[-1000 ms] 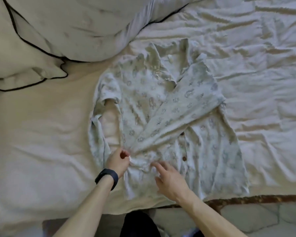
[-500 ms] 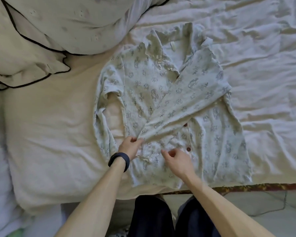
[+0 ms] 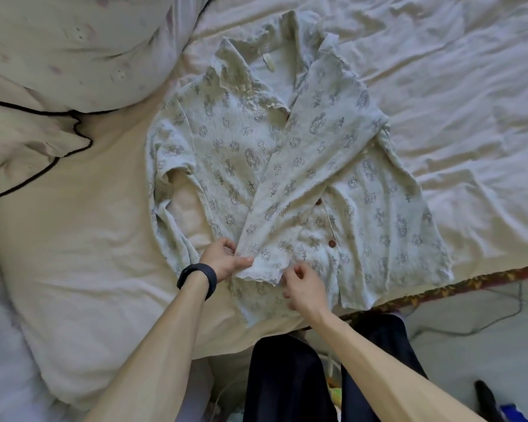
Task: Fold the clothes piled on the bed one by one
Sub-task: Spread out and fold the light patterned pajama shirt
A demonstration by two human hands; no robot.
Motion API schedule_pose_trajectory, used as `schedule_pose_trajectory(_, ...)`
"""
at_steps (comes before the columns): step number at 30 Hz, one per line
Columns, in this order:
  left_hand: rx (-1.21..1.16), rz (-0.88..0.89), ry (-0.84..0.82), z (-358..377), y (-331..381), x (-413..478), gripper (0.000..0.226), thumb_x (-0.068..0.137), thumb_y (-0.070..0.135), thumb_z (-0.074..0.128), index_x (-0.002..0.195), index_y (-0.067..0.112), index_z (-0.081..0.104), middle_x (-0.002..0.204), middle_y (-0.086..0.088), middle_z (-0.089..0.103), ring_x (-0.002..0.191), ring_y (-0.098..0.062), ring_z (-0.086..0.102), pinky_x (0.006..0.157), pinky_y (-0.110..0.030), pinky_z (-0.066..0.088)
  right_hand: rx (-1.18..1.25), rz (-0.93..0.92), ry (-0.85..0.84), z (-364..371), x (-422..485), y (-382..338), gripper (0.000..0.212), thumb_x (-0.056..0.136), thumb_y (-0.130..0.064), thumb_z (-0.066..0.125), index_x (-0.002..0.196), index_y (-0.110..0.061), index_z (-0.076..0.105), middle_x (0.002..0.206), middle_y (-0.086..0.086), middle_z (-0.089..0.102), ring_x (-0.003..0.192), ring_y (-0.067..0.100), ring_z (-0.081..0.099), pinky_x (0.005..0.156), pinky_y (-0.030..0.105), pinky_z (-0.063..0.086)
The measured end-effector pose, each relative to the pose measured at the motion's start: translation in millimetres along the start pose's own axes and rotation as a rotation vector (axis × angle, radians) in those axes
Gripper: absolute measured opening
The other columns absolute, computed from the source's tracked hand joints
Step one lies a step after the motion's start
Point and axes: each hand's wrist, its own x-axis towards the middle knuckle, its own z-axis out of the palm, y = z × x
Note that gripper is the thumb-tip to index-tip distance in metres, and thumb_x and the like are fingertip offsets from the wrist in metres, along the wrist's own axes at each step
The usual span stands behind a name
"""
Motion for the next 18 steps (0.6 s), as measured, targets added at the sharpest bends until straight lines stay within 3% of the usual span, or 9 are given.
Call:
schedule_pose_trajectory(2,-0.028,0.029,-0.031,3.2,-3.0,-5.4,0.040,0.072,0.025,0.090,0.098,0.016,0.061,0.092,-0.002,0.073,0.081,-0.018,0.070,0.060,-0.022,0.051,-0.007,-0.003,0.042,7.7,-8.0,-3.0,0.037,0.087,-0.056,0.060,0.091,-0.020,0.054,0.080,0.000,0.065,0.064,0.018,0.065,0.051,0.042,0.052)
schedule_pose_trajectory(4,-0.048,0.063,-0.018,6.8,-6.9,-7.5,0.036,0.074,0.028,0.089,0.100,0.019,0.066,0.089,0.001,0.074,0.079,-0.015,0.071,0.060,-0.021,0.053,-0.185,-0.049,0.132,18.7,-9.9,-7.3,0.046,0.080,-0.067,0.059,0.088,-0.023,0.051,0.082,-0.003,0.063,0.072,0.018,0.062,0.059,0.034,0.044)
schedule_pose_trajectory(7,-0.066,0.057,0.008,10.8,-11.7,-4.8,0.033,0.079,0.035,0.084,0.104,0.019,0.070,0.095,0.000,0.074,0.089,-0.019,0.070,0.083,-0.036,0.058,-0.344,-0.073,0.208,32.7,-4.9,-12.1,0.035,0.085,-0.058,0.059,0.083,-0.023,0.055,0.078,-0.004,0.062,0.074,0.016,0.057,0.061,0.034,0.039)
schedule_pose_trajectory(10,-0.052,0.019,-0.005,12.1,-18.5,-4.7,0.018,0.085,0.038,0.077,0.082,0.023,0.068,0.079,0.006,0.068,0.079,-0.018,0.066,0.082,-0.037,0.055,-0.414,-0.082,0.201,39.6,1.0,-9.9,0.024,0.097,-0.038,0.055,0.082,-0.020,0.058,0.076,-0.002,0.061,0.078,0.023,0.061,0.071,0.035,0.047)
schedule_pose_trajectory(12,0.011,0.056,-0.024,9.8,-25.0,-4.8,0.017,0.087,0.030,0.075,0.075,0.021,0.068,0.071,0.005,0.068,0.078,-0.022,0.069,0.081,-0.037,0.056,-0.336,-0.115,0.186,40.7,-0.6,-2.7,0.025,0.100,-0.032,0.052,0.081,-0.018,0.061,0.076,0.001,0.066,0.077,0.025,0.065,0.072,0.037,0.054)
schedule_pose_trajectory(14,0.048,0.090,-0.035,6.3,-30.5,-6.8,0.010,0.086,0.025,0.077,0.080,0.018,0.072,0.076,0.002,0.073,0.080,-0.020,0.072,0.082,-0.035,0.056,-0.134,-0.081,0.196,39.5,-6.2,8.3,0.023,0.100,-0.030,0.053,0.083,-0.018,0.064,0.078,0.003,0.071,0.070,0.023,0.071,0.069,0.042,0.061)
schedule_pose_trajectory(18,-0.069,0.095,-0.025,4.9,-38.3,-19.8,0.022,0.081,0.018,0.082,0.099,0.009,0.073,0.092,-0.004,0.077,0.078,-0.015,0.072,0.072,-0.023,0.057,0.149,0.010,0.254,36.1,-20.5,30.9,0.015,0.094,-0.029,0.064,0.086,-0.017,0.068,0.080,0.004,0.073,0.060,0.012,0.072,0.049,0.029,0.058)
